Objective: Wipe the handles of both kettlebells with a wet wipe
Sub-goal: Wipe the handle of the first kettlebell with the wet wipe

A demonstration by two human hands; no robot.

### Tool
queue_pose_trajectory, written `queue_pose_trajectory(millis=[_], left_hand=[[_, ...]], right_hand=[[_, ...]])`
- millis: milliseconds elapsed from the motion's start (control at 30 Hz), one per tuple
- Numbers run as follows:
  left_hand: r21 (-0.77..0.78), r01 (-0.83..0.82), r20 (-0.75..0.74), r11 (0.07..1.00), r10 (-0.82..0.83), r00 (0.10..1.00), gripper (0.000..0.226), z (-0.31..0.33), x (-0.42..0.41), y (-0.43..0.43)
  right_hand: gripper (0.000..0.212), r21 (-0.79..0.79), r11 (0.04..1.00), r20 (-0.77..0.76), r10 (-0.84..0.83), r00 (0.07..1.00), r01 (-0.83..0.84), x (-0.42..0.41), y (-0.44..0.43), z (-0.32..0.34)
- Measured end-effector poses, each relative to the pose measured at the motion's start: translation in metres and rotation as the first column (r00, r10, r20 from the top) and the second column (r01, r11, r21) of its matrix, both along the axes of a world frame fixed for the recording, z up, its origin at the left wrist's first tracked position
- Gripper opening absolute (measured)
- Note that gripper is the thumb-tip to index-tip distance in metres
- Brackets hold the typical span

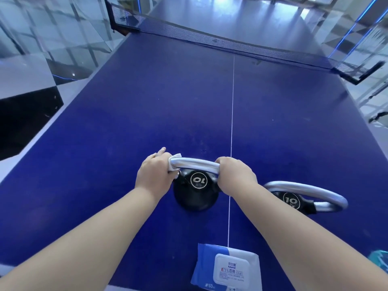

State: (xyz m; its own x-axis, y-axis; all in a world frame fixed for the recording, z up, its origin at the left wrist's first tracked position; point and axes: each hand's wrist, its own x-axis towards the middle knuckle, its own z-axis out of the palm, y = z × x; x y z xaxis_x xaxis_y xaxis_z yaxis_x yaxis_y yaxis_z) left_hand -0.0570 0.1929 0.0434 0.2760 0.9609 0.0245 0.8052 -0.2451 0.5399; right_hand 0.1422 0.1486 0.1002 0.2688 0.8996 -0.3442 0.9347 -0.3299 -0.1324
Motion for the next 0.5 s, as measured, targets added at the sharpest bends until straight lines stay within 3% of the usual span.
queue_pose_trajectory(millis=[200, 300, 400, 500], left_hand=[[0.21, 0.217, -0.45, 0.953, -0.102, 0.887, 0.031, 0.03, 0.012, 0.002], [0.129, 0.278, -0.597, 0.952, -0.149, 0.788, 0.008, 0.048, 0.032, -0.005], [0.073, 0.311, -0.679, 0.948, -0.181, 0.711, 0.011, 0.055, 0.049, -0.01], [0.067, 0.344, -0.686, 0.937, -0.207, 0.697, 0.009, 0.058, 0.061, -0.013]], right_hand=[[0.013, 0.03, 1.0, 0.02, -0.002, 1.0, 0.001, 0.001, 0.0, -0.007], [0.01, 0.035, 0.999, 0.014, 0.013, 1.0, -0.014, 0.002, -0.001, -0.008], [0.01, 0.033, 0.999, 0.018, 0.011, 1.0, -0.011, 0.003, 0.0, -0.008], [0.01, 0.028, 1.0, 0.026, 0.002, 1.0, -0.003, 0.002, 0.0, -0.009]])
